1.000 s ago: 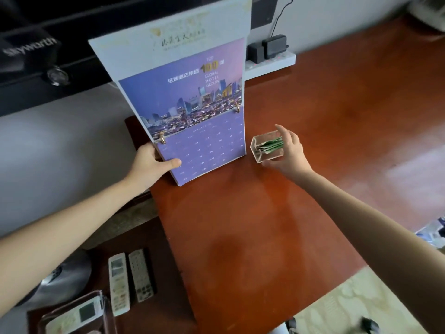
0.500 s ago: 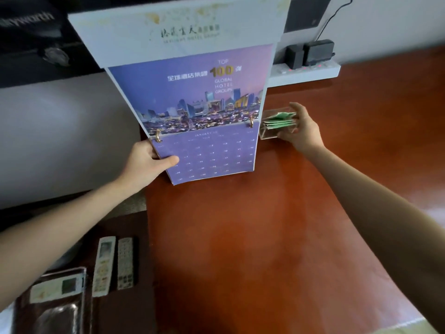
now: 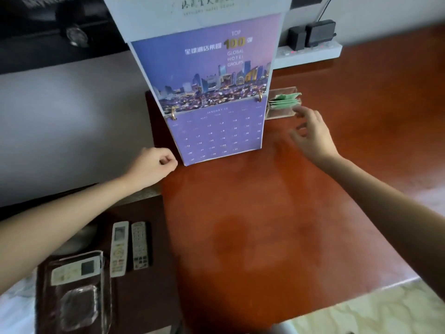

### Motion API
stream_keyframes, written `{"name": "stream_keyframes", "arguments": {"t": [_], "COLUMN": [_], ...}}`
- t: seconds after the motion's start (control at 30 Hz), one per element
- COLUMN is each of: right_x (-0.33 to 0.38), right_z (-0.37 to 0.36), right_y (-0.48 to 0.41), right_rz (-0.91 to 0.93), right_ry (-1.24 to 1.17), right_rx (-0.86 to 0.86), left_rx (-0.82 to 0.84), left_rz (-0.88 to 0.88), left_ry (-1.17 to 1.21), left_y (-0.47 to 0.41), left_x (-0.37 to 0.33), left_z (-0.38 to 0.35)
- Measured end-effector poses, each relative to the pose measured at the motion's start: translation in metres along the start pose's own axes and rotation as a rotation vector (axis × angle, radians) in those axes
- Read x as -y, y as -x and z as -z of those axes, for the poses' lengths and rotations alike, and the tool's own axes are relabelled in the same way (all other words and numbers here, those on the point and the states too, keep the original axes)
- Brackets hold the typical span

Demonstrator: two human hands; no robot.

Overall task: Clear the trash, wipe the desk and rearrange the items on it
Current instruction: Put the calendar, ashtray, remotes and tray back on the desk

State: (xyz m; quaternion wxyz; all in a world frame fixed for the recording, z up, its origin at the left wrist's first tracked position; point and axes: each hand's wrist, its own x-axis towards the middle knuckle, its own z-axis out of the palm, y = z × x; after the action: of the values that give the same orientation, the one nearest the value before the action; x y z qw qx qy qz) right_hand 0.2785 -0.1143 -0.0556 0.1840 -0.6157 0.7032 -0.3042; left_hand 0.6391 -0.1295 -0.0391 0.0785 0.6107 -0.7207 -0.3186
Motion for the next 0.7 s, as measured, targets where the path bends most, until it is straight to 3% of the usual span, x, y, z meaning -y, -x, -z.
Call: {"name": "stream_keyframes", "arguments": {"t": [0.3, 0.7], "right_x": [0.072, 0.187], "right_z": [-0.027, -0.117], "right_y": [0.138, 0.339], "right_rz": [0.098, 0.289], "right_ry": [0.032, 0.229], "right_rx": [0.080, 0.065], "left_rx": [0.204, 0.414], "left_rz": [-0.463, -0.674], "left_ry": [-0.102, -0.499], "left_y": [0.052, 0.164], "left_x": [0.011, 0.109], "left_z": [-0.001, -0.005]}}
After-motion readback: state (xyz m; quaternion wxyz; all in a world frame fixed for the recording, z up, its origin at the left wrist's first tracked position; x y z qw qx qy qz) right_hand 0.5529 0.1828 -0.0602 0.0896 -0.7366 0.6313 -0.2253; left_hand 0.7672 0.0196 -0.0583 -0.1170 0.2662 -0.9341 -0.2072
